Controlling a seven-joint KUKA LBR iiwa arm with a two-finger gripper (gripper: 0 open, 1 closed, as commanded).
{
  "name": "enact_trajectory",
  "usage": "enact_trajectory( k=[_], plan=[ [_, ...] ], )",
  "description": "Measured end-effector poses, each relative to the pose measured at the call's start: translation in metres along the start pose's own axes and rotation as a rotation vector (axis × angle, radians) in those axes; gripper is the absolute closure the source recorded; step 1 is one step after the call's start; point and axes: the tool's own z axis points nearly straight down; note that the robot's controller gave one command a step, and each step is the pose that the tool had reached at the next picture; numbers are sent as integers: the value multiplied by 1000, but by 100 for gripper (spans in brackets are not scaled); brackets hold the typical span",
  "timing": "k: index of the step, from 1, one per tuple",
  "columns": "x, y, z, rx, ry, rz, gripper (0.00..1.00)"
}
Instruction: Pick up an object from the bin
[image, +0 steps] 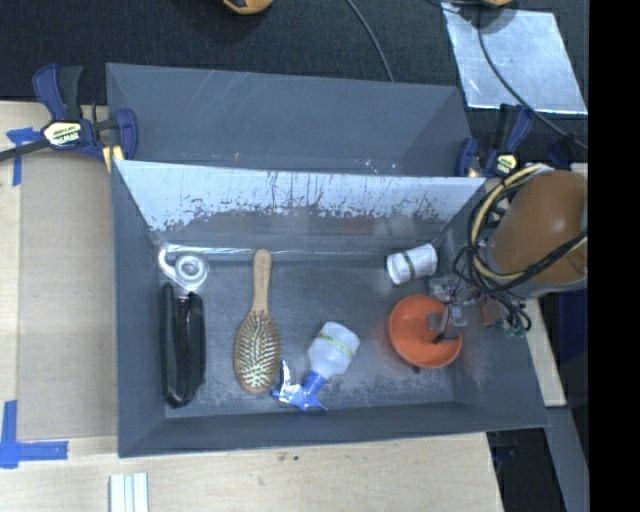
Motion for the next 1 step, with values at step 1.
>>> enact_trajectory(
  k=[1],
  plan=[
    [0,0,0,0,0,-1,100]
  ],
)
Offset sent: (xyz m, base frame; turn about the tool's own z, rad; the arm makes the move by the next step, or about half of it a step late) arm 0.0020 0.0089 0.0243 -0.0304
